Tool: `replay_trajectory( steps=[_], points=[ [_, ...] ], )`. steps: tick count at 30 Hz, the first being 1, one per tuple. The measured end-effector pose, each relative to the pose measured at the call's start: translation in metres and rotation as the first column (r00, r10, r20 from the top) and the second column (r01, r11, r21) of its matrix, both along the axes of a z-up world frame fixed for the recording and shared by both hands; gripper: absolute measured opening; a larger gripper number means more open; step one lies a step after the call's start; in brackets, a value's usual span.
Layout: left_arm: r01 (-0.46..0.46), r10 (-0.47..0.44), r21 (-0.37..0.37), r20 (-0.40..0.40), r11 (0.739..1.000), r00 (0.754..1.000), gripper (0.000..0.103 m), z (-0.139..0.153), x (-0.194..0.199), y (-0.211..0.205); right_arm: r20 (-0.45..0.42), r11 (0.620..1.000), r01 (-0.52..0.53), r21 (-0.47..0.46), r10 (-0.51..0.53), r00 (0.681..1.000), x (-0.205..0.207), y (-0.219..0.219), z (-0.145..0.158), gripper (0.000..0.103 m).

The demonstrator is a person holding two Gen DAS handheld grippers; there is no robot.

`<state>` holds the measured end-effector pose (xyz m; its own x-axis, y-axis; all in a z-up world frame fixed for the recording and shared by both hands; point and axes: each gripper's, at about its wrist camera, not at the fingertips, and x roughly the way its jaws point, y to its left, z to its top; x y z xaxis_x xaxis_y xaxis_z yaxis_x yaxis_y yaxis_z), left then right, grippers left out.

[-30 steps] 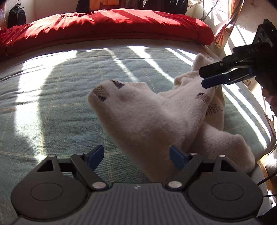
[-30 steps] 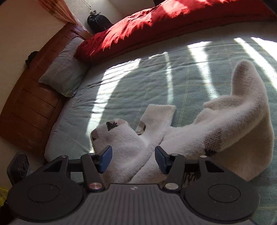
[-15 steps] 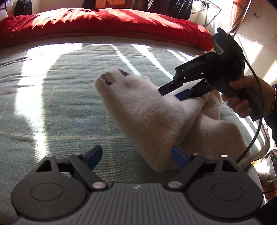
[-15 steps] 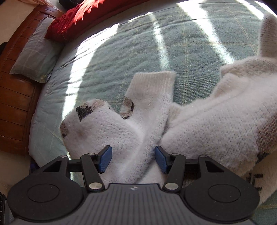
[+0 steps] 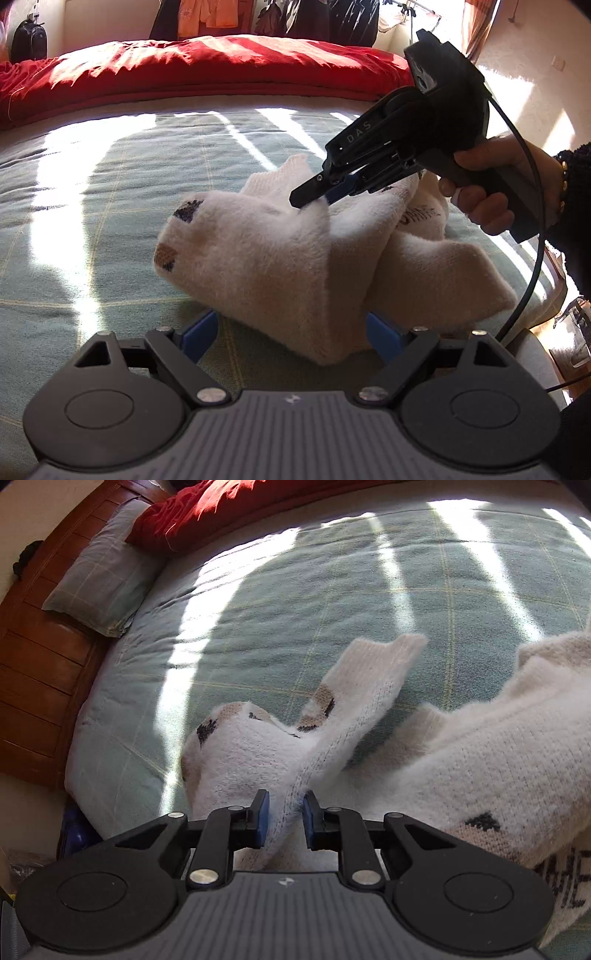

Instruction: Fold clothes

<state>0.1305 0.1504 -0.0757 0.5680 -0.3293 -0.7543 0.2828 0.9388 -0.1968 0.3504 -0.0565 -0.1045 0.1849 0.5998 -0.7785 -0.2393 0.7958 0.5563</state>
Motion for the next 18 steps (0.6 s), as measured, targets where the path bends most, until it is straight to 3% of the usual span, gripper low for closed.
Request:
replay_trajectory(
  steps=[8,18],
  points=[
    [-0.014,0.014,-0.015,0.006,1.0,1.0,0.093,0.005,-0.02,0.012,0.026,0.986,-0.16,0.044,0.159,0.987,-0.022,0.062,0.025,0.023],
    [-0.065,0.065,0.002,-0.005,0.998,0.998,0.093,0.002,-0.041,0.038,0.012,0.948,-0.318,0.037,0.317,0.948,-0.042,0.141,0.02,0.024]
  ],
)
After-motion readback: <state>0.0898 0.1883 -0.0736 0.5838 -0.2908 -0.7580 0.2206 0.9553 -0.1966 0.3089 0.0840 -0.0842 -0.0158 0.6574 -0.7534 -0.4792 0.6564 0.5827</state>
